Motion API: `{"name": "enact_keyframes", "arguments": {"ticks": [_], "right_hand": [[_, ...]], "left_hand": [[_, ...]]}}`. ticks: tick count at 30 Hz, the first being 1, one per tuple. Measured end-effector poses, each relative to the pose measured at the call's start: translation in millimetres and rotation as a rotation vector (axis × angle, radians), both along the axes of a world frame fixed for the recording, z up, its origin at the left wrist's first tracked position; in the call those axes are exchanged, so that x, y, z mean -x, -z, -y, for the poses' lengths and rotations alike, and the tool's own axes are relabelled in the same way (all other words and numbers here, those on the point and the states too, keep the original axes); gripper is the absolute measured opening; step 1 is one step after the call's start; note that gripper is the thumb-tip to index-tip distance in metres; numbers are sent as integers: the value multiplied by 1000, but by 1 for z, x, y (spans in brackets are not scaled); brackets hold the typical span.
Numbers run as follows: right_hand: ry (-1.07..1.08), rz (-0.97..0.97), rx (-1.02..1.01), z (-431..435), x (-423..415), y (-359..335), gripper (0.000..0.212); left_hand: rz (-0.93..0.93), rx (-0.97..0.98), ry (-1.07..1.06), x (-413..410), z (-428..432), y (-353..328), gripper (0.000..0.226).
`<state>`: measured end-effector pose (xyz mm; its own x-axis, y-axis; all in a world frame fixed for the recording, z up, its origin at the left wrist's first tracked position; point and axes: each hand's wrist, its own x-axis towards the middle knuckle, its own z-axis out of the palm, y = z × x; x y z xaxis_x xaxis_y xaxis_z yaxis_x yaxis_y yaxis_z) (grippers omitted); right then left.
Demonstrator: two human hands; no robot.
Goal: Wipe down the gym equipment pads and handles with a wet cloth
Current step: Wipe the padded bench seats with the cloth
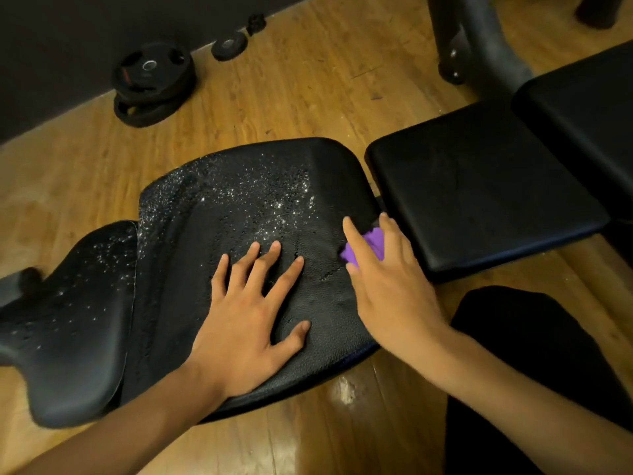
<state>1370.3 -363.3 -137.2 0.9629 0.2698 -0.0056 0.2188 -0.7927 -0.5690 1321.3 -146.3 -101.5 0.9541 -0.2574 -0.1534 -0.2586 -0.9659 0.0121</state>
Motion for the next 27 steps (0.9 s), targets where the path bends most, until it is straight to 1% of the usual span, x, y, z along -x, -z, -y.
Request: {"name": "enact_keyframes", "arguments": {"ticks": [2,4,6,7,9,10,12,14,15,16,19,21,23,25,27], "right_hand": [[16,20,33,-13,-48,2,60],[26,48,8,-37,-113,2,58],[-5,25,0,-57,-170,-4,56],[-23,10,-8,-62,-185,-8,55],[-5,2,0,-59,-180,-9,53],[26,6,18,-52,-158,-6,54],[50,72,36,-30,-88,2,57],[-24,89,52,-11,-22,1,59],[-74,96,49,-5,-15,4,60],[-116,97,50,-4,-27,6,61],[-116,138,117,-33,-105,4,59],[-102,114,94,-58,-163,-5,57],[-72,80,69,-72,-195,-12,54],[-60,80,71,-70,-190,-13,52],[-31,97,73,-51,-149,-5,57]], "left_hand": [[-2,-6,1,0,-1,-1,81],[-5,-4,7,0,-1,-1,80],[0,-8,9,0,-2,-1,81],[1,-9,6,-1,-2,-1,81],[6,-10,1,-2,-3,0,81],[3,-14,2,-1,-3,0,81],[-8,-8,2,0,-2,0,81],[-10,-1,1,0,-1,-1,81],[-11,0,1,0,-1,-1,82],[-12,-1,0,-1,-1,-1,82],[-11,-13,10,-2,-1,-1,83],[-3,-17,6,-2,-1,-1,83],[4,-15,8,-3,-1,0,82],[7,-12,11,-3,-3,2,81],[8,-12,12,-1,-3,2,82]]}}
